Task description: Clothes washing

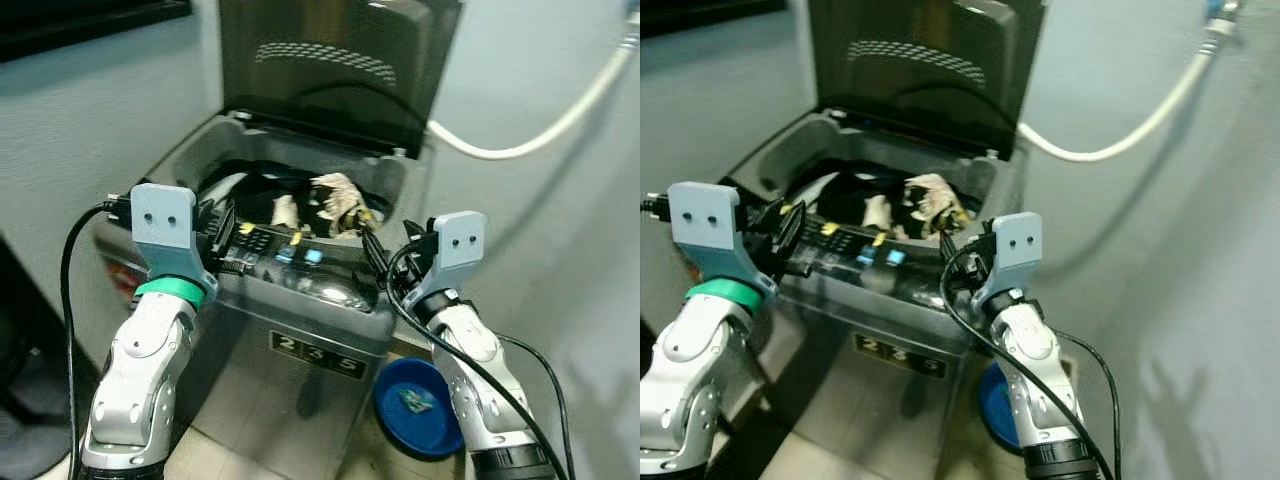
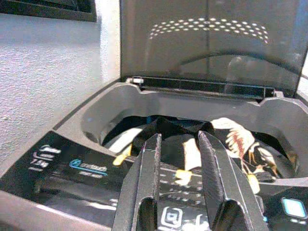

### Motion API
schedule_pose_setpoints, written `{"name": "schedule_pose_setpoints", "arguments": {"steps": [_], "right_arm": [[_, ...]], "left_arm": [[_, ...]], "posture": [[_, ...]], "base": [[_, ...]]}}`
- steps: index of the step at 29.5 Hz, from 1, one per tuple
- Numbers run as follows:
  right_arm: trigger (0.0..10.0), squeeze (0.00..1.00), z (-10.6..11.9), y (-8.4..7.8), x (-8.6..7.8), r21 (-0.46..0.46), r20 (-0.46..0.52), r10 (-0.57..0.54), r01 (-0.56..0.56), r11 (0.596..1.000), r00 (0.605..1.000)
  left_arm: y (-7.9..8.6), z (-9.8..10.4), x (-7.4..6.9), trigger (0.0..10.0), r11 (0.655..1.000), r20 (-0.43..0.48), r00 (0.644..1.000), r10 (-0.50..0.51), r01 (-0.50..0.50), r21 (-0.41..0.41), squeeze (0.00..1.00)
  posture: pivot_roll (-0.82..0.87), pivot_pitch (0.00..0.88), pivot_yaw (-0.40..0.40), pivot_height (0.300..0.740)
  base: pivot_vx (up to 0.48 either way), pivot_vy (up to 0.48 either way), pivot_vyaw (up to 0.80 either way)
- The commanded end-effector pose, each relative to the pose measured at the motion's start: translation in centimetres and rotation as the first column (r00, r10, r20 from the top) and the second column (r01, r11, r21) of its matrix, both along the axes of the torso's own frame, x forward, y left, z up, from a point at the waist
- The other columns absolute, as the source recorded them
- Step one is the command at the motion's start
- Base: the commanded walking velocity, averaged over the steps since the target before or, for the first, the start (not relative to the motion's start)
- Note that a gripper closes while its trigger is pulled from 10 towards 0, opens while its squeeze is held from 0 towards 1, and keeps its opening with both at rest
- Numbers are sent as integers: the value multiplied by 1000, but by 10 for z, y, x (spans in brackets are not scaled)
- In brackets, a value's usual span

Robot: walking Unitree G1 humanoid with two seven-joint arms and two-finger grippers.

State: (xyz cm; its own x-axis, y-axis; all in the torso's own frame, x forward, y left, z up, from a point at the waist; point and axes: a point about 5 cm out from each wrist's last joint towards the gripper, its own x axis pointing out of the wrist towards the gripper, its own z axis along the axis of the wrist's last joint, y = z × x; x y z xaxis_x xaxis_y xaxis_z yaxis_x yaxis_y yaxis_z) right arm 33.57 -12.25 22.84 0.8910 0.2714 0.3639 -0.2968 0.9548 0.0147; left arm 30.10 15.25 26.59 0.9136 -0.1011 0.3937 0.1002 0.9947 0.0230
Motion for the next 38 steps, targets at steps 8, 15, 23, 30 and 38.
{"name": "schedule_pose_setpoints", "arguments": {"steps": [8, 15, 23, 30, 38], "right_arm": [[10000, 0, 7, -1, -2, 17, 34, 9, -10, 1000, 999], [10000, 0, 9, 0, -3, 25, 47, 13, -14, 1000, 999], [10000, 0, 12, 3, -1, 43, 60, 22, -25, 999, 998], [10000, 0, 8, 5, -2, 48, 47, 20, -22, 999, 999], [10000, 0, 8, 11, -2, 42, 50, 30, -33, 999, 998]], "left_arm": [[2, 0, 0, 10000, 1000, 22, 1000, 11, -11, 4, 0], [4, 2, 1, 10000, 1000, 20, 1000, 10, -11, 4, 0], [5, 0, 4, 10000, 1000, -8, 1000, 0, 0, 26, 0], [9, -4, 4, 10000, 1000, -28, 999, 23, -23, 1, 0], [12, -6, 6, 10000, 1000, -38, 999, 21, -21, -7, 0]], "posture": [[4, 57, -13, 740], [17, 51, -5, 740], [49, 63, 24, 740], [58, 78, 20, 740], [70, 78, 34, 740]], "base": [[0, 0, 800], [0, 0, 800], [0, 0, 800], [0, 0, 800], [0, 0, 800]]}}
